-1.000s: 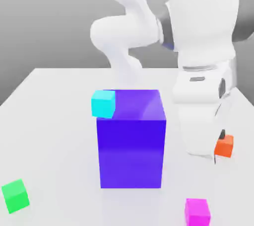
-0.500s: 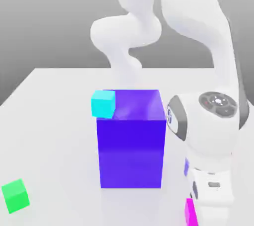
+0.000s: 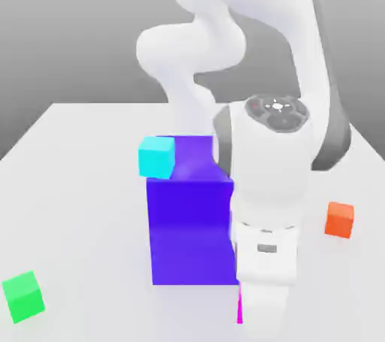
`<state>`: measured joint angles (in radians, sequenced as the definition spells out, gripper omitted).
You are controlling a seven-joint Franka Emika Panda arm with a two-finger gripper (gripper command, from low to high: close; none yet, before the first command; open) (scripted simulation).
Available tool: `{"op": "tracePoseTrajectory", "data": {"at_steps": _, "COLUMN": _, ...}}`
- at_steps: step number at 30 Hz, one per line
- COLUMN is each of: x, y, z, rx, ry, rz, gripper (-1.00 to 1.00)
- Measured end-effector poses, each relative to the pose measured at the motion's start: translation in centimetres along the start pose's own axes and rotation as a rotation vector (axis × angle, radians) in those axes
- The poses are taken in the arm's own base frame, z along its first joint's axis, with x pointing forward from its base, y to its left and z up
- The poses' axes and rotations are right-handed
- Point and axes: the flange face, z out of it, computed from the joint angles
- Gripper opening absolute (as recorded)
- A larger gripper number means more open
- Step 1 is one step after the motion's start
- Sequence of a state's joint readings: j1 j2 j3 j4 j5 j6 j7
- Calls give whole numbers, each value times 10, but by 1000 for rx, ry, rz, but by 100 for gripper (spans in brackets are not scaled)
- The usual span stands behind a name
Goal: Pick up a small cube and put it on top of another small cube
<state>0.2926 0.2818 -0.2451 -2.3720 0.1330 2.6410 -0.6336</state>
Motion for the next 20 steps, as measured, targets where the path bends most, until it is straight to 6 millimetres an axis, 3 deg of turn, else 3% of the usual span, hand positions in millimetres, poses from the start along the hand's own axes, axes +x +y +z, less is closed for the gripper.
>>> {"op": "tracePoseTrajectory", "data": {"at_steps": 5, "x": -75, "y": 98, "z": -14, "rx": 0, "ry": -1, "rz": 138, "gripper": -100}}
{"op": "tracePoseTrajectory", "data": {"at_steps": 10, "x": -172, "y": 176, "z": -27, "rx": 3, "ry": 0, "rz": 276, "gripper": -100}}
{"op": "tracePoseTrajectory", "data": {"at_steps": 12, "x": -211, "y": 198, "z": -29, "rx": 4, "ry": 1, "rz": 326, "gripper": -100}}
{"op": "tracePoseTrajectory", "data": {"at_steps": 16, "x": -227, "y": 207, "z": 12, "rx": 3, "ry": 2, "rz": 346, "gripper": -100}}
{"op": "tracePoseTrajectory", "data": {"at_steps": 17, "x": -228, "y": 207, "z": 24, "rx": 4, "ry": 2, "rz": 347, "gripper": 100}}
{"op": "tracePoseTrajectory", "data": {"at_steps": 20, "x": -228, "y": 207, "z": 24, "rx": 4, "ry": 2, "rz": 347, "gripper": 100}}
